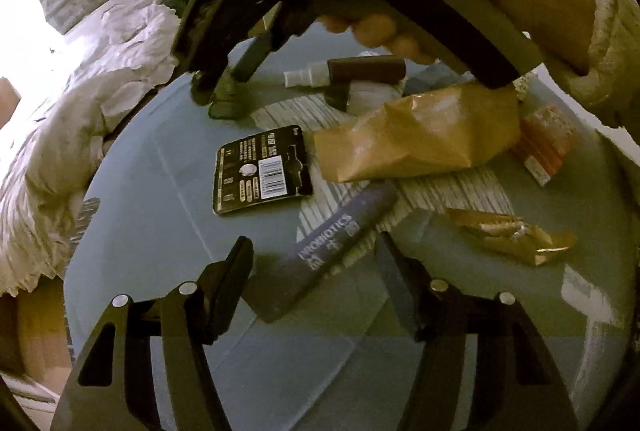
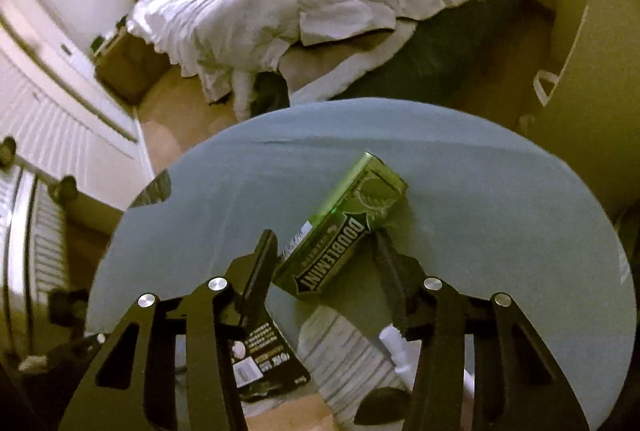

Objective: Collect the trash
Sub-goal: 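Grasp the purple marker with the left gripper while the right grasps the green gum pack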

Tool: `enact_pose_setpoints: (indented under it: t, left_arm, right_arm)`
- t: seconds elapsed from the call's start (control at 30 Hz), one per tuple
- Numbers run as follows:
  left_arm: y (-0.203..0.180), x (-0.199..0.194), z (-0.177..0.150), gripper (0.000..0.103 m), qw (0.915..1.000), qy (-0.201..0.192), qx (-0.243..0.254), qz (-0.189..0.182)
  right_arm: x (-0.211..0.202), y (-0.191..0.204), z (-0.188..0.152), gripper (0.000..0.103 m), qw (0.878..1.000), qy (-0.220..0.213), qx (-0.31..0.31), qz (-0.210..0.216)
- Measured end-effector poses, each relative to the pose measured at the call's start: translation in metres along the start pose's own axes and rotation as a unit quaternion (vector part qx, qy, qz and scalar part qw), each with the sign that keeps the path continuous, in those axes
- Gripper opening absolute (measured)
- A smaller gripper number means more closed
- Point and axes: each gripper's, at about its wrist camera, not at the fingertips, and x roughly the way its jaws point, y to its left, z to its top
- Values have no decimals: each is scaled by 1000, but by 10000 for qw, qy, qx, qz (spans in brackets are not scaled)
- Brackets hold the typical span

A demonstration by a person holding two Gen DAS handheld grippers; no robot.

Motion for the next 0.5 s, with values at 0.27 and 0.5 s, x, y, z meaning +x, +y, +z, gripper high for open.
enact_pose_setpoints:
  t: [0.27,0.5]
  left_arm:
    - [17,1,5,22,9975,-13,-695,133]
    - [42,-11,-7,12,9814,-283,-1870,-330]
  right_arm:
    - [17,19,-1,40,9984,-75,-397,-390]
    - [0,15,-21,33,9991,-259,-324,-18]
